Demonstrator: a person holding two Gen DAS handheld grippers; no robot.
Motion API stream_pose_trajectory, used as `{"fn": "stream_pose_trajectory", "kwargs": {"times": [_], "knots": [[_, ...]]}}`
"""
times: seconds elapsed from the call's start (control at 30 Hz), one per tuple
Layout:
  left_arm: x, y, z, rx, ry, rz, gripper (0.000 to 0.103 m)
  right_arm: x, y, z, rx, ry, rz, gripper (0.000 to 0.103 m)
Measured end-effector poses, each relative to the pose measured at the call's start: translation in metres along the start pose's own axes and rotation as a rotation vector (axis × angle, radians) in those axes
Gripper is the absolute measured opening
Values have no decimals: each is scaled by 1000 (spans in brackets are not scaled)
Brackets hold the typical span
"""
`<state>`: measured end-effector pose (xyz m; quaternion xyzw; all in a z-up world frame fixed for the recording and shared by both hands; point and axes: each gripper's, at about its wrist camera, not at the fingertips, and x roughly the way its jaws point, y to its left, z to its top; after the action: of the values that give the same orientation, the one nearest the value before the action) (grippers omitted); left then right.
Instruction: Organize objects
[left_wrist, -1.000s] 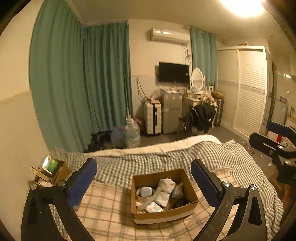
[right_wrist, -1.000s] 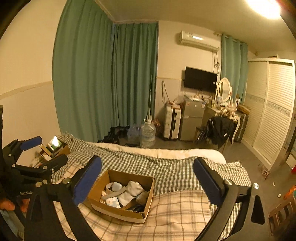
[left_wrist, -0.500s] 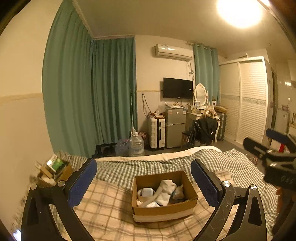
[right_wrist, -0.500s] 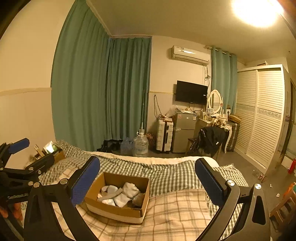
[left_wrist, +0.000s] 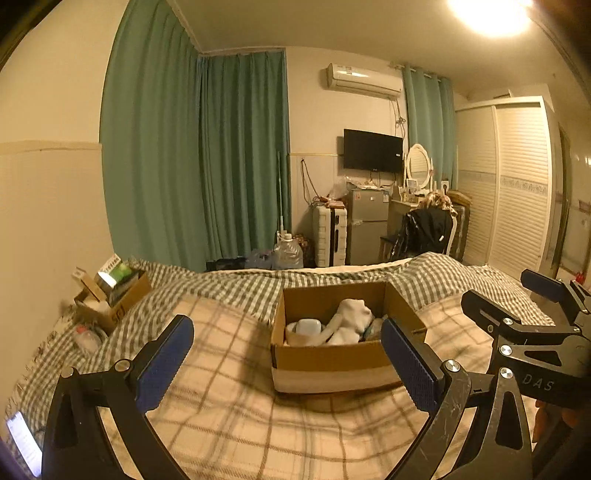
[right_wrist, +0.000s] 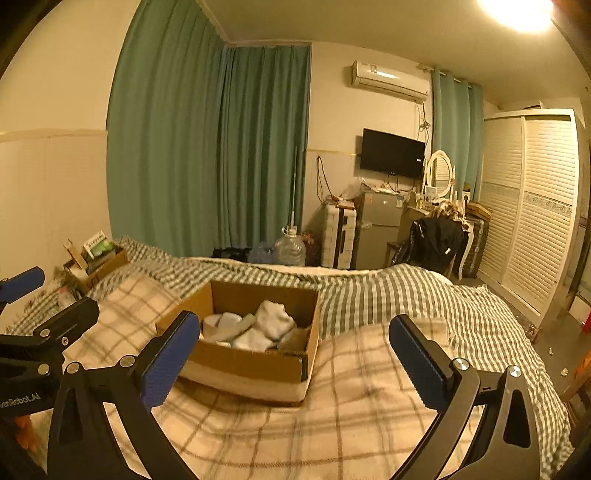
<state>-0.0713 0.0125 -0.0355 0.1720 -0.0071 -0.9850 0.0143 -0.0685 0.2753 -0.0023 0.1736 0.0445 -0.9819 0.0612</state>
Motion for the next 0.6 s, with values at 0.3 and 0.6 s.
{"fn": "stream_pose_trajectory", "kwargs": {"times": [0.3, 0.6], "knots": [[4, 4, -3, -27, 11, -1, 103, 8, -7, -5, 16, 8, -34, 103], [6, -1, -5, -4, 25, -7, 103, 9, -11, -5, 25, 14, -24, 103]]}}
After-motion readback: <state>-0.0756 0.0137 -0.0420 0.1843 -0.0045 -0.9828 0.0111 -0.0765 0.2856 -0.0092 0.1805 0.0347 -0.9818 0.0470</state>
